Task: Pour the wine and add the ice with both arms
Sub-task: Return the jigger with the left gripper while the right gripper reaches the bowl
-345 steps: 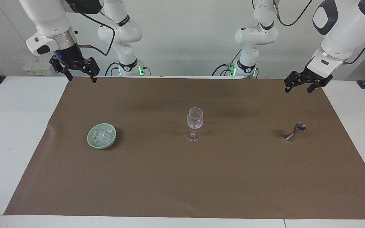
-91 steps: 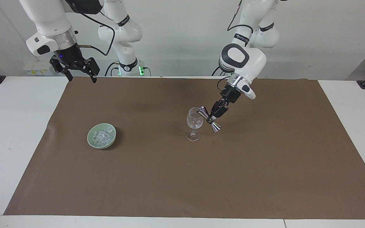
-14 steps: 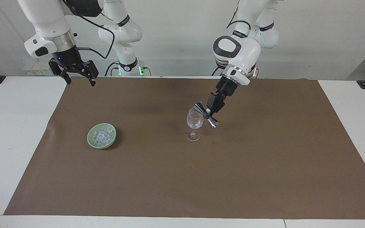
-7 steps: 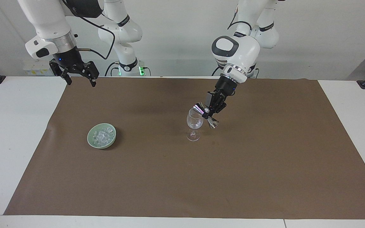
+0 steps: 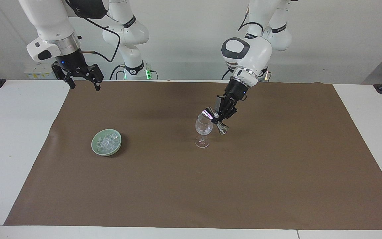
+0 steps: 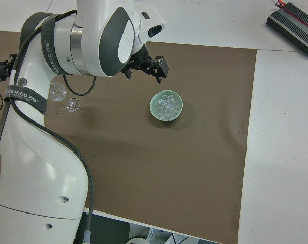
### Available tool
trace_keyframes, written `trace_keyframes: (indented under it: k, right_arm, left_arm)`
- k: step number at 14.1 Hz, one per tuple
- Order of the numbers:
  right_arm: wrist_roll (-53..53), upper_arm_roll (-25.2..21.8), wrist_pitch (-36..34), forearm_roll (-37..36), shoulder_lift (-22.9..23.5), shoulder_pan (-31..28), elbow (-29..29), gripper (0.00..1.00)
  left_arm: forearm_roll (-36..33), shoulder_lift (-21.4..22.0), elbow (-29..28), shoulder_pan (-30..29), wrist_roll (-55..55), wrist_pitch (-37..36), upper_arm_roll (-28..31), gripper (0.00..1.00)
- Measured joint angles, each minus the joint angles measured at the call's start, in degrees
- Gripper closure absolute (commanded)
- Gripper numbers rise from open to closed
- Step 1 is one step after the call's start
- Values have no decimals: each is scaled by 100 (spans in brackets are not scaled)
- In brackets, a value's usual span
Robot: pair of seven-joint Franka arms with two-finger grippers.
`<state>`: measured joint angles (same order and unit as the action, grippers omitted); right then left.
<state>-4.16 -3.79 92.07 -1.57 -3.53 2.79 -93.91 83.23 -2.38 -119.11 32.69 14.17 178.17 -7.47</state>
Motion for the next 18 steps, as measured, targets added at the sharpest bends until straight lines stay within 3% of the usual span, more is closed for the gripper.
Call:
trace_keyframes:
  k: [6,10,13,18]
  right_arm:
    - [0,19,1,0,0,0,-3,0]
    - [10,39,28,0,0,1,-50,0]
    - [55,77,471,0,8,3,-267,0]
    - [224,142,891,0,19,4,-590,0]
  left_arm:
    - [48,10,0,-181,-978,-274,62,100]
    - [60,366,-145,-1607,-1163,-2220,158,100]
    - [53,631,-359,-2868,-1345,-3711,218,100]
    - [-385,774,-489,-4201,-3004,-5106,220,100]
